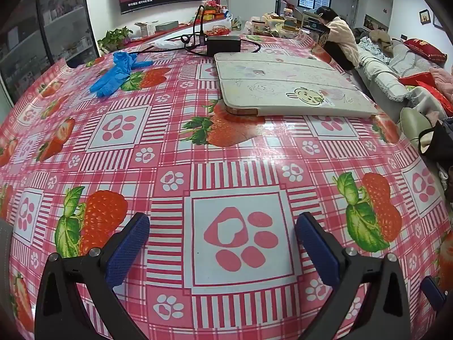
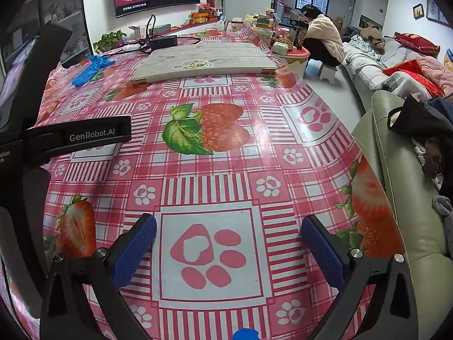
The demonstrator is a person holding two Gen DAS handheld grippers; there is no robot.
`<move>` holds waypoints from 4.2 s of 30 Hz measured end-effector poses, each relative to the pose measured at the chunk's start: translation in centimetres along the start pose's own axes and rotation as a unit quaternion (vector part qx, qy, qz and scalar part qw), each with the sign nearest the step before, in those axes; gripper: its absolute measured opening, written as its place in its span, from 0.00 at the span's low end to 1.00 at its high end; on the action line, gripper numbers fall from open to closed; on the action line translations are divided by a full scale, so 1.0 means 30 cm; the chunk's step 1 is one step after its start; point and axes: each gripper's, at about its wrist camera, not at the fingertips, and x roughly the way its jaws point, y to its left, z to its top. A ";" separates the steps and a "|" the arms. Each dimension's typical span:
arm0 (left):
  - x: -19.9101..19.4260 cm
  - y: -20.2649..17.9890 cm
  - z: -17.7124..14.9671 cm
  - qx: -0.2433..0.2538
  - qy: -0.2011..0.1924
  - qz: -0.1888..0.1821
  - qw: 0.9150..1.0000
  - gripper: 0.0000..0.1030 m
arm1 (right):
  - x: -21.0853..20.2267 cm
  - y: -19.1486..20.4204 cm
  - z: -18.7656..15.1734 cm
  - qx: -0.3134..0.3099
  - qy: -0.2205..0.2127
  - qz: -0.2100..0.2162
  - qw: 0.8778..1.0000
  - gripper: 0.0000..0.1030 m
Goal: Organize snacks
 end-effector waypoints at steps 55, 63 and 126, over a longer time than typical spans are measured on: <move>0.000 0.000 0.000 0.000 0.000 -0.001 1.000 1.00 | 0.001 0.001 0.001 0.000 -0.001 0.000 1.000 1.00; 0.000 0.000 0.000 0.000 0.000 0.000 1.000 1.00 | 0.001 0.001 0.001 -0.001 -0.001 0.000 1.000 1.00; -0.348 0.494 -0.359 -0.008 0.015 -0.003 1.000 1.00 | 0.002 0.000 0.001 0.000 -0.002 0.000 1.000 1.00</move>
